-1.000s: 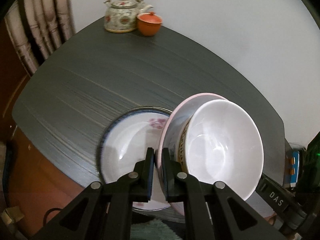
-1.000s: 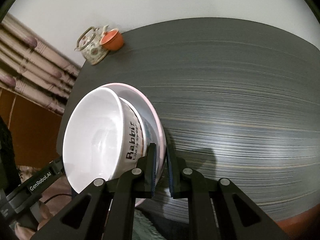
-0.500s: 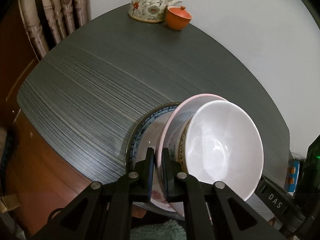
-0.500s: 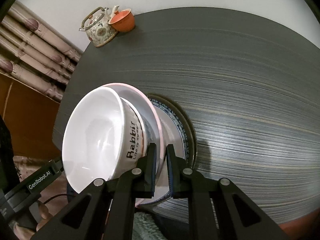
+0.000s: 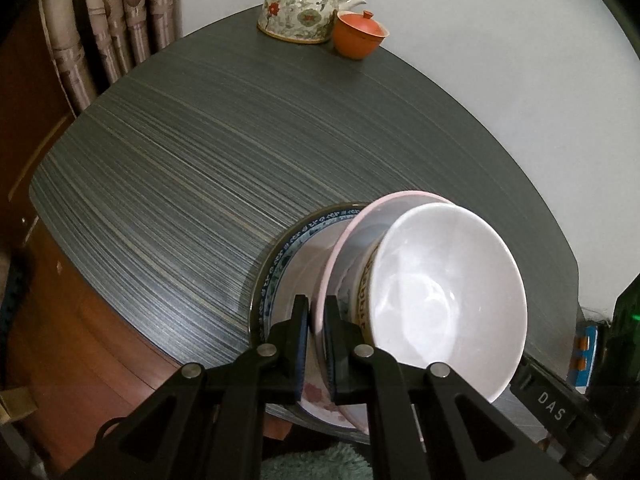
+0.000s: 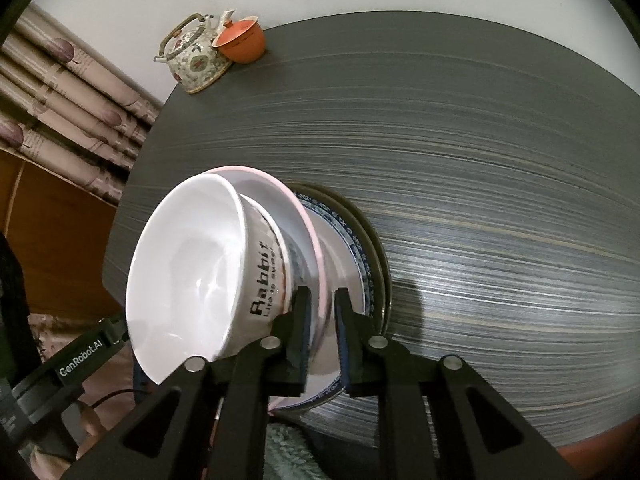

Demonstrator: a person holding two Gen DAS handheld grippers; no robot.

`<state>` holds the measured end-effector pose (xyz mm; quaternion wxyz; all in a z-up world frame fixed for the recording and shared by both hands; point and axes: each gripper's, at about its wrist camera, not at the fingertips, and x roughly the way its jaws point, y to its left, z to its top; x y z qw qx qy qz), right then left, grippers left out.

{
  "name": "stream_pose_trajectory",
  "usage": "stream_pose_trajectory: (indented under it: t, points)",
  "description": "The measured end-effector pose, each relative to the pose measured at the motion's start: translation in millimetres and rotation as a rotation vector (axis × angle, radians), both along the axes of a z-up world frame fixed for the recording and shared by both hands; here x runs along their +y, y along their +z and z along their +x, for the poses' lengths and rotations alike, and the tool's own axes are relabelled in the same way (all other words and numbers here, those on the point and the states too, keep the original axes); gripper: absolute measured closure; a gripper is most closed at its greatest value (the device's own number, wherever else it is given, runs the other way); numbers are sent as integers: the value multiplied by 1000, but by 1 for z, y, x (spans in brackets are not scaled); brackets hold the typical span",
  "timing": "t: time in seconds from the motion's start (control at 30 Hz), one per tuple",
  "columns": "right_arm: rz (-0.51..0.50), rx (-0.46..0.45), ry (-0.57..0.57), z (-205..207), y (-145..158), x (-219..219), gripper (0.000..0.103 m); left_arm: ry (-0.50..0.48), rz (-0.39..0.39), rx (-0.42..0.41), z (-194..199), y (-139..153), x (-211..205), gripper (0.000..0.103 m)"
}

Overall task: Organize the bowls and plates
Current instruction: 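Lower the bowl stack onto the plate stack with both grippers, then open both grippers and pull them back from the stacked dishes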

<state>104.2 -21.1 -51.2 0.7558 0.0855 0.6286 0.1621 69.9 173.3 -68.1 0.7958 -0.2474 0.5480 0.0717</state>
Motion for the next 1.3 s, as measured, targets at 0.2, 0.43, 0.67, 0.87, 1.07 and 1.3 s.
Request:
stream_pose_trajectory:
  t: [0.2, 0.43, 0.67, 0.87, 1.07, 1.3]
  points:
    - [-8, -7, -12, -3, 0, -10, 66, -4, 45, -6, -1, 4, -3, 89]
    - [-17, -56, -6, -14, 12, -25, 41, -8, 123, -41, -10, 17, -6, 74]
    - [-65, -150, 36, -37, 28, -31, 12, 15, 277, -82, -33, 37, -15, 56]
    - [-88, -190, 125, -59, 25, -14, 4, 3, 340, -104, -44, 49, -32, 52]
    - [-76, -202, 191, -72, 26, 1, 3, -22, 356, -124, -53, 58, -47, 52]
    - [-63, -186, 215, -77, 22, 8, 3, -45, 353, -156, -59, 64, -56, 52]
